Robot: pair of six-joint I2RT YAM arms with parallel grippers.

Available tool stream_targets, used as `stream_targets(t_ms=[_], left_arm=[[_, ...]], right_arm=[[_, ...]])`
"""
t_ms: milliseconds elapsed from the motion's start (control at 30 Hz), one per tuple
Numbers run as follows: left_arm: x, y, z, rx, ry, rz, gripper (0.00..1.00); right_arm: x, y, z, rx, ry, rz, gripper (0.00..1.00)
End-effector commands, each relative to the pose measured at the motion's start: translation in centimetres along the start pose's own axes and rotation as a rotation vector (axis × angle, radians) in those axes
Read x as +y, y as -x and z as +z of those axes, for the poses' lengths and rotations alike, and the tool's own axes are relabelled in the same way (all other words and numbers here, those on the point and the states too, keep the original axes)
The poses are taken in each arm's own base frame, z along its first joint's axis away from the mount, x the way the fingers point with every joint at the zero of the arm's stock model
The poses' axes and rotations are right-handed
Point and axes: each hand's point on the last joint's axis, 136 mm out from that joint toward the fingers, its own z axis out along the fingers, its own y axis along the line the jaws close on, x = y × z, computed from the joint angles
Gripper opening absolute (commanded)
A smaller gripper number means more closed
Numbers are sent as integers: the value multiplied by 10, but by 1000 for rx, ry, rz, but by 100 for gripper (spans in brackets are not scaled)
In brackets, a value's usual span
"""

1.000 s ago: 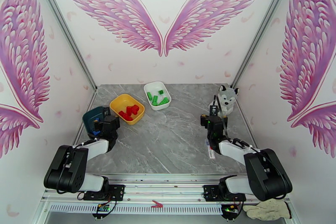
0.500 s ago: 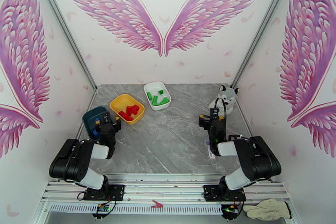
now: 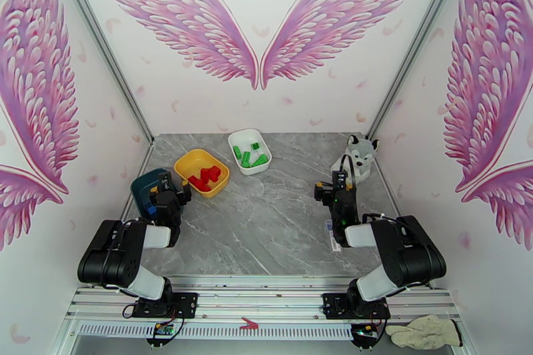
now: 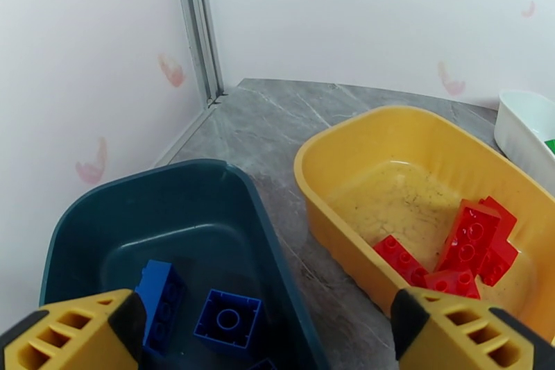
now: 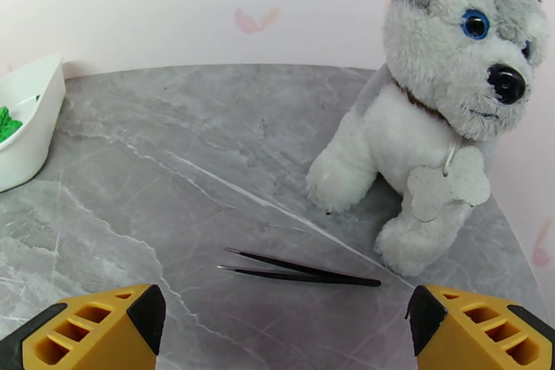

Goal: Sort the legos into containers by color

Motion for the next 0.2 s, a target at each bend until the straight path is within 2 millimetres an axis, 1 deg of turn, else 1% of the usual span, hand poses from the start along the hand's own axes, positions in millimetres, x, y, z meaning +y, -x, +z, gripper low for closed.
stream_targets(t_ms=[0,167], left_arm=[[-2,6,2,-7,-9,-8,99],[-2,6,3,-3,-9,-8,99]], right_arm=[[3,6,2,-5,14,21,99],[3,5,1,-6,16,19,99]])
